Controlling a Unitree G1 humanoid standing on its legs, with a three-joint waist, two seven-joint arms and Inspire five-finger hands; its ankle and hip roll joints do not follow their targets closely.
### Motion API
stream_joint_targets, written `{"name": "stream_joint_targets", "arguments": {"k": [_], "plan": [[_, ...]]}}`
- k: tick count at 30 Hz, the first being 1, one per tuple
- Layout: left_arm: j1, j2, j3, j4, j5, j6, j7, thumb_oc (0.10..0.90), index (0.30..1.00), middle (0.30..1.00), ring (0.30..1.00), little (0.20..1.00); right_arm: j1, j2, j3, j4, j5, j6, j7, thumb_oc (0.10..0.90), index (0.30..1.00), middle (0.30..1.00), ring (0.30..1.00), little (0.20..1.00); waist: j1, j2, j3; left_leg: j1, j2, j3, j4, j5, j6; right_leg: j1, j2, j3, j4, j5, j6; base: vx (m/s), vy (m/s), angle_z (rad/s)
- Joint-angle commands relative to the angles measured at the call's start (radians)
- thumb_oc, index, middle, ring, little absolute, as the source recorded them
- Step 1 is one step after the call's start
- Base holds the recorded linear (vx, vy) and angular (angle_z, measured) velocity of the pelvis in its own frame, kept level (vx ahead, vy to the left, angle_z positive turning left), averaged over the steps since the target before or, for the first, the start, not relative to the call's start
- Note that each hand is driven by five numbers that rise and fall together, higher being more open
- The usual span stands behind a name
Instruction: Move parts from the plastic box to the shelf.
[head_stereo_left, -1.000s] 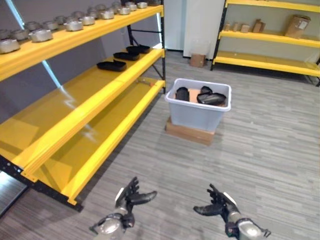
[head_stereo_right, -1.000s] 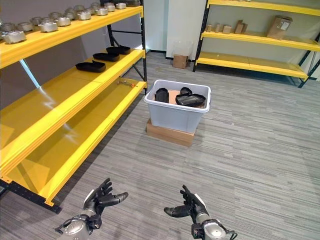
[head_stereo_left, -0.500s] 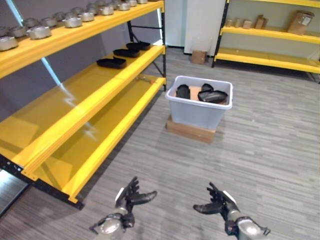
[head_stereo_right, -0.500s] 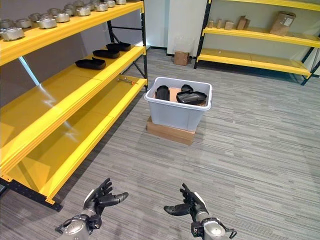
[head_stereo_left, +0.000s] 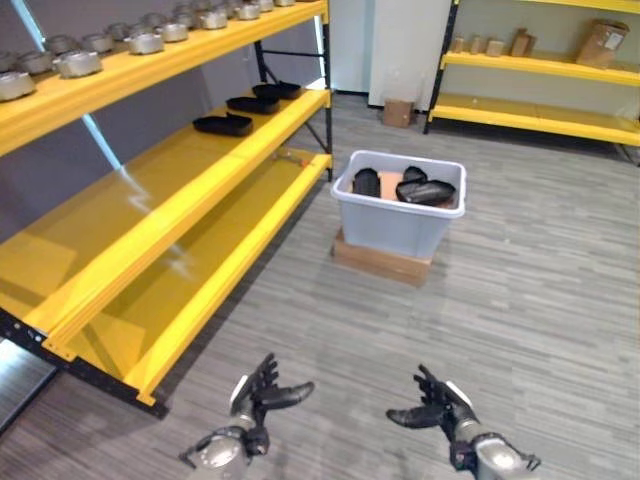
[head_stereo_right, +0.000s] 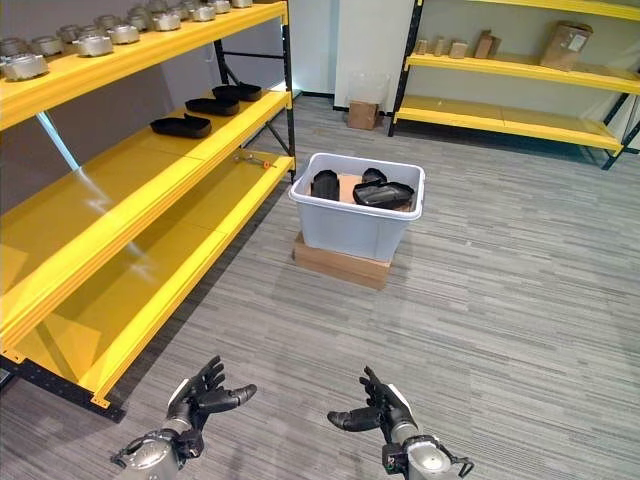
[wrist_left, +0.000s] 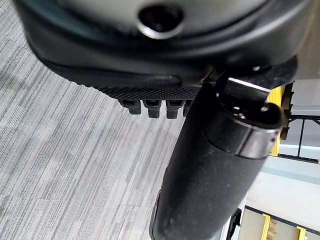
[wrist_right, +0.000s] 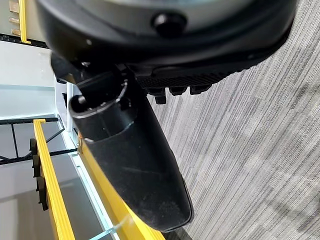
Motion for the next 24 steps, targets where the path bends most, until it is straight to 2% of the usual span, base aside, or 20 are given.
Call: {"name": "stream_joint_targets", "arguments": {"k": [1, 3, 6, 9, 10, 11, 13, 16, 19, 20, 23, 24], "plan": [[-0.11, 0.005, 0.009, -0.048, 0.007, -0.073, -0.018, 0.9, 1.0, 1.0, 1.0, 1.0, -0.082, -0.016, -0.02, -0.067, 0.021, -0.075, 0.008, 0.9, 1.0, 1.0, 1.0, 1.0, 0.015, -0.02, -0.042, 0.043, 0.096, -0.051, -0.01, 0.053, -0.102, -0.023, -0.095, -0.022, 0.045, 0.066, 0.084, 0.01, 0.072, 0.0], [-0.116, 0.012, 0.011, -0.065, -0.017, -0.08, -0.005, 0.9, 1.0, 1.0, 1.0, 1.0, -0.104, -0.019, -0.018, -0.065, 0.024, -0.076, 0.002, 0.9, 1.0, 1.0, 1.0, 1.0, 0.023, -0.026, -0.016, 0.025, 0.077, -0.079, 0.051, 0.01, -0.077, -0.063, -0.125, 0.006, 0.134, 0.04, 0.083, -0.02, 0.103, -0.09], [-0.132, 0.024, 0.001, -0.078, -0.026, -0.084, -0.002, 0.9, 1.0, 1.0, 1.0, 1.0, -0.119, -0.012, -0.02, -0.062, 0.028, -0.075, 0.0, 0.9, 1.0, 1.0, 1.0, 1.0, 0.026, -0.034, 0.005, 0.001, 0.054, -0.09, 0.115, -0.048, -0.047, -0.102, -0.188, 0.016, 0.234, 0.044, 0.101, -0.01, 0.175, -0.06], [-0.141, 0.035, -0.016, -0.085, -0.021, -0.082, 0.001, 0.9, 1.0, 1.0, 1.0, 1.0, -0.116, 0.003, -0.024, -0.049, 0.031, -0.076, -0.009, 0.9, 1.0, 1.0, 1.0, 1.0, 0.017, -0.034, 0.031, 0.006, -0.002, -0.116, 0.134, -0.099, 0.004, -0.163, -0.27, 0.055, 0.397, 0.108, 0.136, 0.0, 0.326, 0.06], [-0.137, 0.037, -0.019, -0.095, -0.017, -0.079, -0.001, 0.9, 1.0, 1.0, 1.0, 1.0, -0.109, 0.008, -0.022, -0.057, 0.03, -0.075, -0.004, 0.9, 1.0, 1.0, 1.0, 1.0, 0.012, -0.03, 0.046, 0.022, -0.028, -0.119, 0.131, -0.116, 0.028, -0.212, -0.303, 0.087, 0.502, 0.17, 0.154, 0.02, 0.277, 0.22], [-0.136, 0.039, -0.023, -0.102, -0.016, -0.078, -0.003, 0.9, 1.0, 1.0, 1.0, 1.0, -0.103, 0.011, -0.022, -0.06, 0.032, -0.075, -0.001, 0.9, 1.0, 1.0, 1.0, 1.0, 0.004, -0.027, 0.058, 0.029, -0.031, -0.123, 0.132, -0.119, 0.034, -0.234, -0.304, 0.1, 0.553, 0.196, 0.158, 0.03, 0.256, 0.24], [-0.135, 0.043, -0.027, -0.103, -0.012, -0.078, 0.0, 0.9, 1.0, 1.0, 1.0, 1.0, -0.099, 0.011, -0.02, -0.061, 0.03, -0.075, -0.001, 0.9, 1.0, 1.0, 1.0, 1.0, -0.001, -0.022, 0.07, 0.041, -0.036, -0.121, 0.14, -0.134, 0.044, -0.281, -0.316, 0.109, 0.611, 0.207, 0.162, 0.05, 0.138, 0.08], [-0.141, 0.04, -0.029, -0.097, -0.02, -0.078, -0.001, 0.9, 1.0, 1.0, 1.0, 1.0, -0.102, 0.008, -0.022, -0.062, 0.038, -0.077, -0.006, 0.9, 1.0, 1.0, 1.0, 1.0, -0.011, -0.022, 0.077, 0.051, -0.055, -0.116, 0.146, -0.155, 0.05, -0.327, -0.314, 0.105, 0.56, 0.215, 0.16, 0.08, 0.077, 0.0], [-0.15, 0.037, -0.031, -0.095, -0.017, -0.078, -0.005, 0.9, 1.0, 1.0, 1.0, 1.0, -0.099, -0.009, -0.027, -0.073, 0.038, -0.081, -0.008, 0.9, 1.0, 1.0, 1.0, 1.0, -0.024, -0.025, 0.088, 0.074, -0.089, -0.119, 0.143, -0.184, 0.053, -0.351, -0.303, 0.078, 0.45, 0.228, 0.16, 0.13, 0.036, 0.11], [-0.164, 0.029, -0.034, -0.086, -0.014, -0.078, -0.004, 0.9, 1.0, 1.0, 1.0, 1.0, -0.099, -0.015, -0.032, -0.076, 0.036, -0.082, -0.014, 0.9, 1.0, 1.0, 1.0, 1.0, -0.033, -0.028, 0.092, 0.082, -0.103, -0.126, 0.152, -0.205, 0.044, -0.364, -0.296, 0.041, 0.35, 0.242, 0.164, 0.19, -0.026, 0.05], [-0.173, 0.017, -0.032, -0.086, -0.011, -0.08, -0.006, 0.9, 1.0, 1.0, 1.0, 1.0, -0.095, -0.022, -0.04, -0.087, 0.037, -0.083, -0.018, 0.9, 1.0, 1.0, 1.0, 1.0, -0.043, -0.033, 0.089, 0.092, -0.116, -0.136, 0.171, -0.23, 0.031, -0.358, -0.291, 0.001, 0.272, 0.261, 0.172, 0.18, -0.066, 0.26], [-0.175, 0.013, -0.034, -0.082, -0.009, -0.081, -0.006, 0.9, 1.0, 1.0, 1.0, 1.0, -0.092, -0.024, -0.043, -0.089, 0.039, -0.083, -0.019, 0.9, 1.0, 1.0, 1.0, 1.0, -0.049, -0.032, 0.086, 0.094, -0.115, -0.142, 0.177, -0.239, 0.029, -0.356, -0.288, 0.013, 0.268, 0.26, 0.17, 0.21, -0.078, 0.37]]}}
